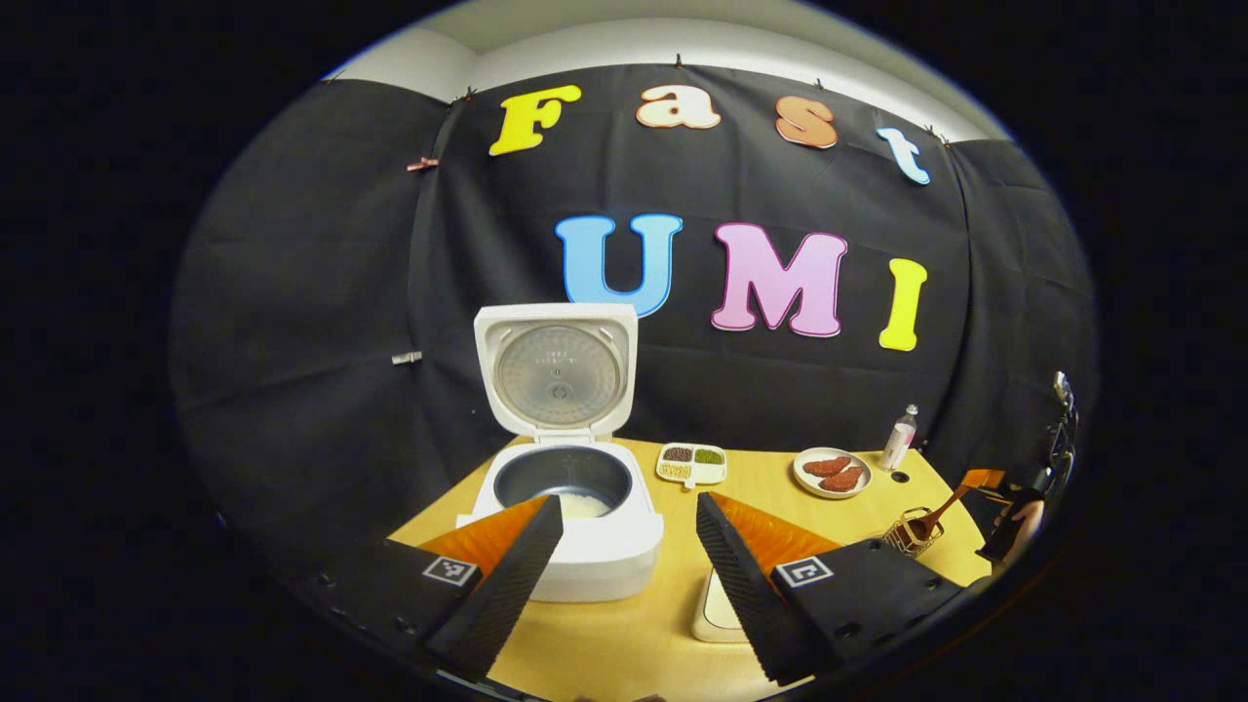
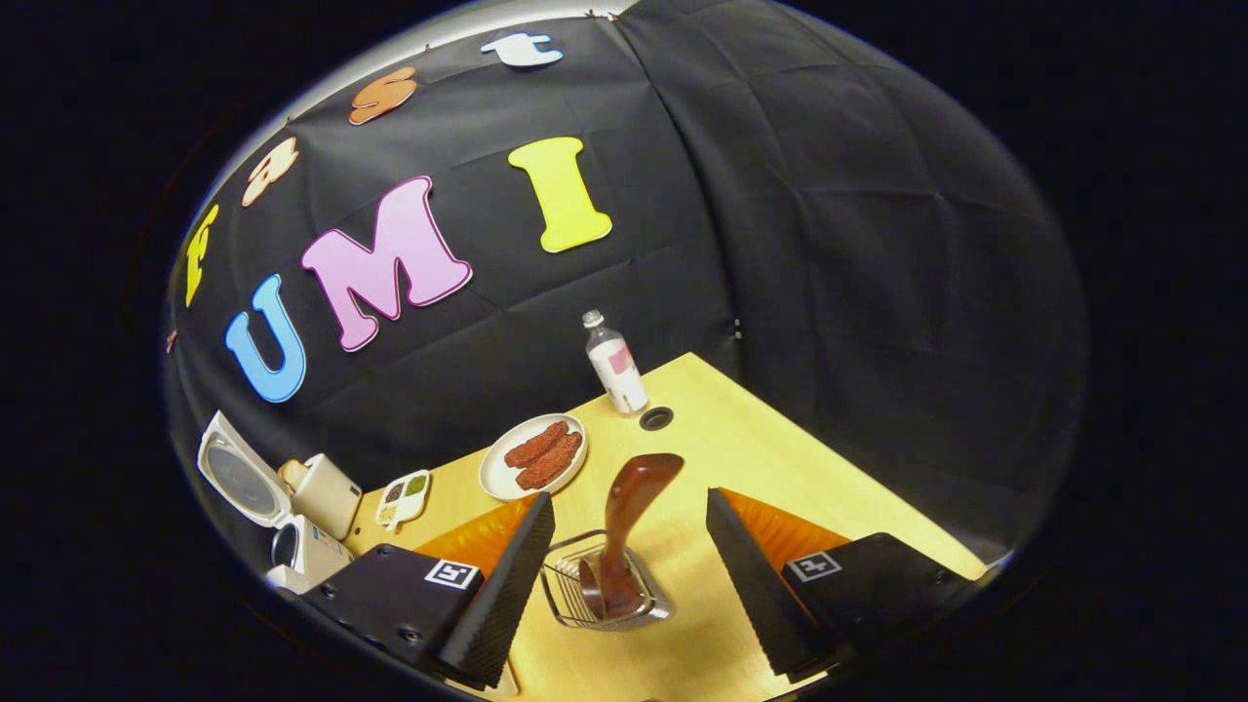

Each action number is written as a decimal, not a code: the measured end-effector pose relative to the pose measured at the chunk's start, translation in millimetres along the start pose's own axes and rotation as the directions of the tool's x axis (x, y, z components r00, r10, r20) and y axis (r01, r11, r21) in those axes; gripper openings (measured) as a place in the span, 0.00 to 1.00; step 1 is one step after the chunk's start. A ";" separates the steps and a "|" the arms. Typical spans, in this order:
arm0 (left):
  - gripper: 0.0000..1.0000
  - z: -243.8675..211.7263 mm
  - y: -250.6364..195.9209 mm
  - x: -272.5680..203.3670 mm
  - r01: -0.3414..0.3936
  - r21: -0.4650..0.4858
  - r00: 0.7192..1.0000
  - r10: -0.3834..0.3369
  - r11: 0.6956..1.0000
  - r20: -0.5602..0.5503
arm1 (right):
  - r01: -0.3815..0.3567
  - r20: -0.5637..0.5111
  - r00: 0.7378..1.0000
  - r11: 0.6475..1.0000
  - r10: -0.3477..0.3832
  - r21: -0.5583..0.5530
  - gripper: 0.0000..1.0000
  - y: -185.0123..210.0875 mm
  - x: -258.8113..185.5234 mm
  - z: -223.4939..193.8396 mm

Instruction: Close the left gripper, press the button to open the rice cooker; take a wooden spoon from the chopstick holder with the right hand, scoop a spoonful of rice and pour it into the rice cooker, then put the wooden spoon back into the chopstick holder.

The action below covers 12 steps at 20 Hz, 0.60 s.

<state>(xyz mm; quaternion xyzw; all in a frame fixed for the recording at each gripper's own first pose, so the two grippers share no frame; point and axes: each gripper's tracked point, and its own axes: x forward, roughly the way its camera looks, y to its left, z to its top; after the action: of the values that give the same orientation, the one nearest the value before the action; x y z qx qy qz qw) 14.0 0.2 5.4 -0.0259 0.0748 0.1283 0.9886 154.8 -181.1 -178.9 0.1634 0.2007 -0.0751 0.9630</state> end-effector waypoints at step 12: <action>0.95 182.9 69.1 84.5 -0.027 0.049 0.974 0.016 0.998 0.225 | 0.045 0.027 0.999 0.984 -0.040 -0.175 0.98 -1.4 -112.8 -32.5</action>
<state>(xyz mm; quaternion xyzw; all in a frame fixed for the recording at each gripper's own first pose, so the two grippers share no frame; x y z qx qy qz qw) 102.8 100.9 170.7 0.0151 -0.0338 0.1392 0.9896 40.3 -162.3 -161.0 0.0726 0.1986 -0.0795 0.9741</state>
